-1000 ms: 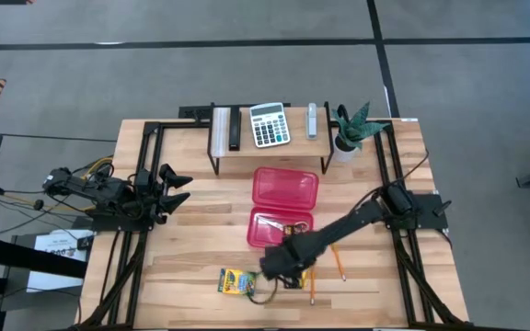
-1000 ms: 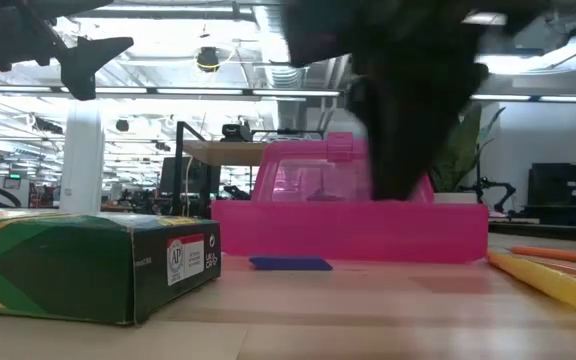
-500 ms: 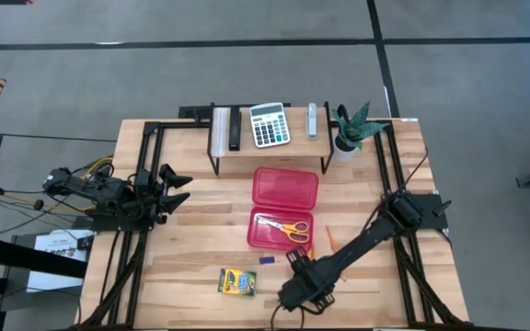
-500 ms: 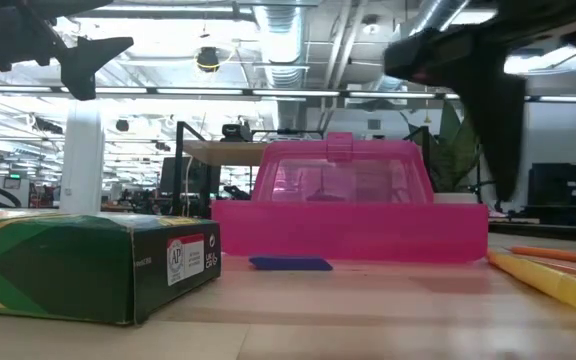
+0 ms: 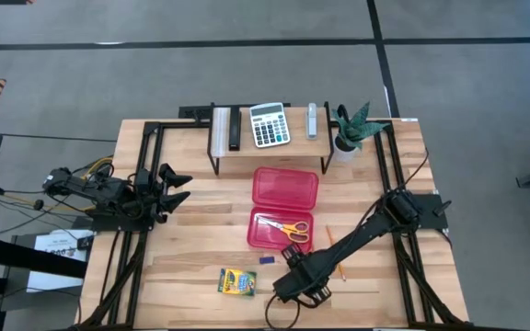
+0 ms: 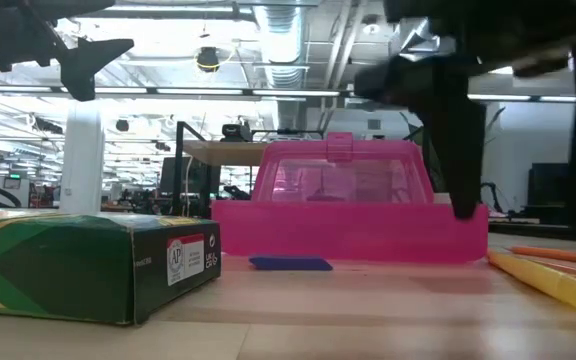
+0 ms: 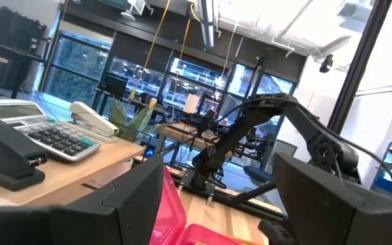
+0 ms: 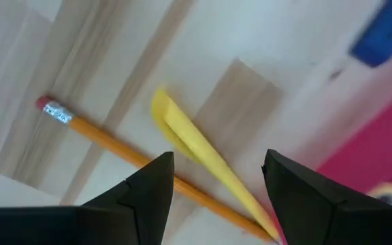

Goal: Pack school essentials
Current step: Put the yellow pen into the red supply box

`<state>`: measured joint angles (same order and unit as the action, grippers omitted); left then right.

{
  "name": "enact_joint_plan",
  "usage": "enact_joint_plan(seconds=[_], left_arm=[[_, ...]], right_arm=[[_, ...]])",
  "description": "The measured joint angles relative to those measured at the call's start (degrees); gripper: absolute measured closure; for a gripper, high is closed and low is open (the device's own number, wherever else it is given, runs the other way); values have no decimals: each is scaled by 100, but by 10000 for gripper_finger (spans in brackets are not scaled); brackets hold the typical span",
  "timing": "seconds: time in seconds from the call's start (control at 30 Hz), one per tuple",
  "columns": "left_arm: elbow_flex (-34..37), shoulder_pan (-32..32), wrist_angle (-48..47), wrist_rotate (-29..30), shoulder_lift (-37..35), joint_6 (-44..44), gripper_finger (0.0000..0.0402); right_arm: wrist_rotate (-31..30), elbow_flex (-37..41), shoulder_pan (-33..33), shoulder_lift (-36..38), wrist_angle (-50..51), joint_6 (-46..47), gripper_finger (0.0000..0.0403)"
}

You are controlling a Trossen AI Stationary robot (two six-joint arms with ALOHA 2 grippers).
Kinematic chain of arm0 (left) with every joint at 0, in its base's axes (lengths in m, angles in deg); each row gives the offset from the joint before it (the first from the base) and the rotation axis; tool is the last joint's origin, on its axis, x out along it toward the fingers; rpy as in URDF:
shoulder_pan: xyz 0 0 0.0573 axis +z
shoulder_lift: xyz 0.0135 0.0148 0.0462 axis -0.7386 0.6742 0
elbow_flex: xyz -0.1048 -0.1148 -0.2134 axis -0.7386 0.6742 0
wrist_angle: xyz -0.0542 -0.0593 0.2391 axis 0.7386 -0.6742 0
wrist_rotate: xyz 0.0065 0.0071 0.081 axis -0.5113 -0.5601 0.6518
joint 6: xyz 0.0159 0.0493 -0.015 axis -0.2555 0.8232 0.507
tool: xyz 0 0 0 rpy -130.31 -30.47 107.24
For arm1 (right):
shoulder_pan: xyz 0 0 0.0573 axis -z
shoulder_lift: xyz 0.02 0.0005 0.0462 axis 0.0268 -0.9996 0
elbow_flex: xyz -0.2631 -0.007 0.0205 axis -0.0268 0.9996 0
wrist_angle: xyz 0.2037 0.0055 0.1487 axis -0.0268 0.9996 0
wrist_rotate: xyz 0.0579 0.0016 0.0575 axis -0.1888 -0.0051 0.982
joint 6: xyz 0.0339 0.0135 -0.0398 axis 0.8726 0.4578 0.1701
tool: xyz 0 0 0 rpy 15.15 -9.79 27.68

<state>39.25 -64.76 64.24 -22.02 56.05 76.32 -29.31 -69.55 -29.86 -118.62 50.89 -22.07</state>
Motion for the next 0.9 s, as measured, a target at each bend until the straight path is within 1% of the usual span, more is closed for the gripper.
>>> enact_joint_plan(seconds=[0.07, 0.2, 0.33, 0.47, 0.6, 0.83, 0.9], left_arm=[[0, 0, 0, 2, 0, 0, 139], [0, 0, 4, 15, 0, 0, 139], [0, -1, 4, 15, 0, -2, 139], [0, 0, 2, 15, 0, -4, 139], [0, 0, 2, 15, 0, -4, 139], [0, 0, 2, 15, 0, -8, 139], [0, -1, 2, 14, 0, -9, 139]], right_arm=[[64, 174, -5, -3, -96, 74, 154], [-65, 302, 7, -7, -287, 121, 154], [-70, 467, 64, 1, -493, 97, 154], [48, 724, 87, 23, -752, 82, 168], [54, 790, 83, 33, -830, 197, 213], [103, 753, 76, 25, -848, 362, 340], [104, 692, 79, 17, -848, 364, 371]])
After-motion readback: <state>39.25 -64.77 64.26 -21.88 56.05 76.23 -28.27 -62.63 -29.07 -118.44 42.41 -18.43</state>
